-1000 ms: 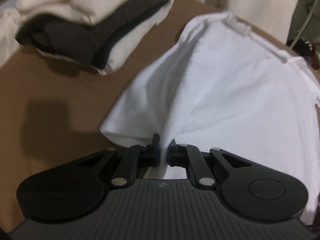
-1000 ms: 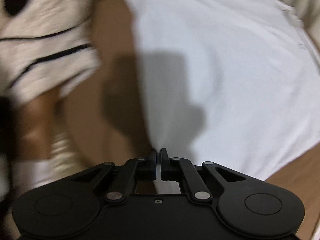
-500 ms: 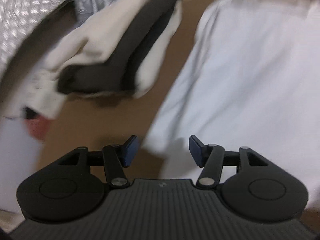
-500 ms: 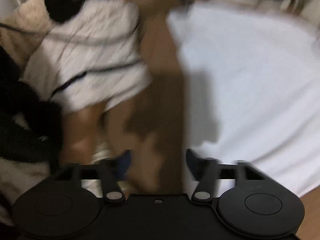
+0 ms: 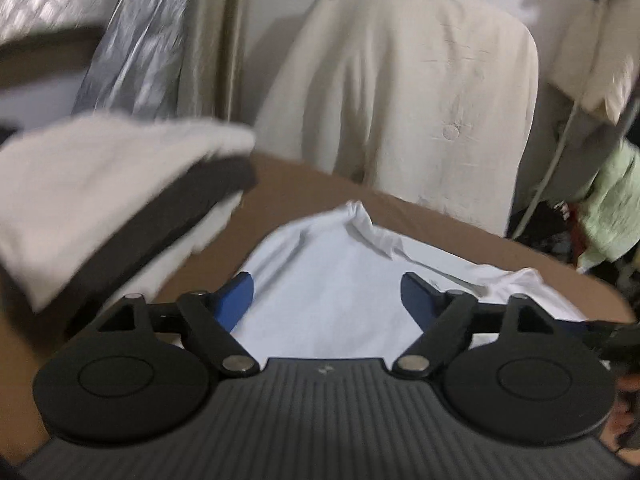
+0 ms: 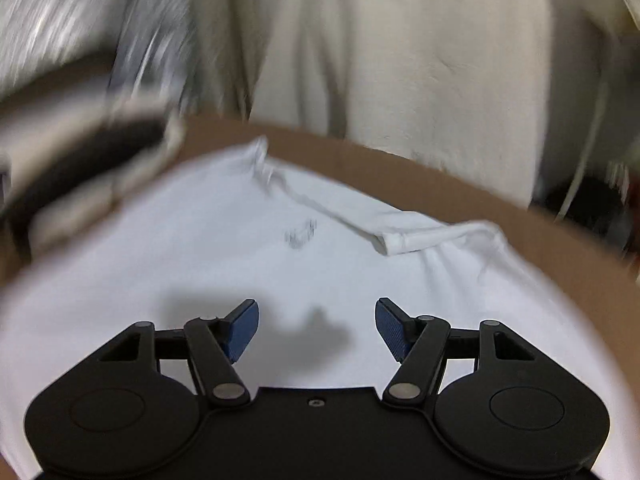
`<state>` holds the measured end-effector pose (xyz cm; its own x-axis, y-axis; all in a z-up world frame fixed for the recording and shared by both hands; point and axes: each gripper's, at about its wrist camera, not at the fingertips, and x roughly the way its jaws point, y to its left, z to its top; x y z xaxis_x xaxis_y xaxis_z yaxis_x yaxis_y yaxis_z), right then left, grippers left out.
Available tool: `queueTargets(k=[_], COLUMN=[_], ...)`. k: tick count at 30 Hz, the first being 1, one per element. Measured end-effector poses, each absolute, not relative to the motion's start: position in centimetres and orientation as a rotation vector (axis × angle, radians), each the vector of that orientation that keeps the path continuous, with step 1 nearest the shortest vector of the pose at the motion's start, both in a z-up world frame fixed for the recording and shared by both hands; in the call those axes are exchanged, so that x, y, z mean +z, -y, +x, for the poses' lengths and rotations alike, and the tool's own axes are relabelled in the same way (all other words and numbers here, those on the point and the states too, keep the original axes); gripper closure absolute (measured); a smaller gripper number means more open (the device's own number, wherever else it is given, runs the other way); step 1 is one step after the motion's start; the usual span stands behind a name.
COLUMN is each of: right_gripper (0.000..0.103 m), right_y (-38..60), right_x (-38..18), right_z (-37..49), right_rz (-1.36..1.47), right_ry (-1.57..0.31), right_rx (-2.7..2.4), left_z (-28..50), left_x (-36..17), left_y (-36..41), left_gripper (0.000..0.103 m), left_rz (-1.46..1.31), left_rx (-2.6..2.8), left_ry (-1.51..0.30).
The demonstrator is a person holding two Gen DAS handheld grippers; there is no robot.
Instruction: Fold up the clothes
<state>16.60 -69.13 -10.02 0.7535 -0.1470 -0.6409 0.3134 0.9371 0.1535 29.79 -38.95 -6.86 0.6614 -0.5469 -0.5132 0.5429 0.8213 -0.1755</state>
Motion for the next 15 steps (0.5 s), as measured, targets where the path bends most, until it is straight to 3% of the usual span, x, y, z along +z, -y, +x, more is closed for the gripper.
queueTargets(k=[4, 8, 15], right_gripper=[0.034, 0.051, 0.051], right_y=[71.3, 74.3, 78.5], right_x=[-14.8, -17.1, -19.4], right_z=[18.1, 20.4, 27.5], right_rz=[0.201, 0.126, 0.053], right_ry=[-0.642, -0.719, -0.761], right_rx=[-0.363, -0.317, -0.275], left_z=[32.7, 36.2, 43.2], left_x=[-11.8, -17.4, -21.7], left_y=[44.5, 50.8, 60.6], left_gripper=[0.020, 0.020, 0.023], left_rz=[0.022, 0.155, 0.408], left_rx=[-0.663, -0.669, -0.709], left_ry=[-0.614, -0.731, -0.744])
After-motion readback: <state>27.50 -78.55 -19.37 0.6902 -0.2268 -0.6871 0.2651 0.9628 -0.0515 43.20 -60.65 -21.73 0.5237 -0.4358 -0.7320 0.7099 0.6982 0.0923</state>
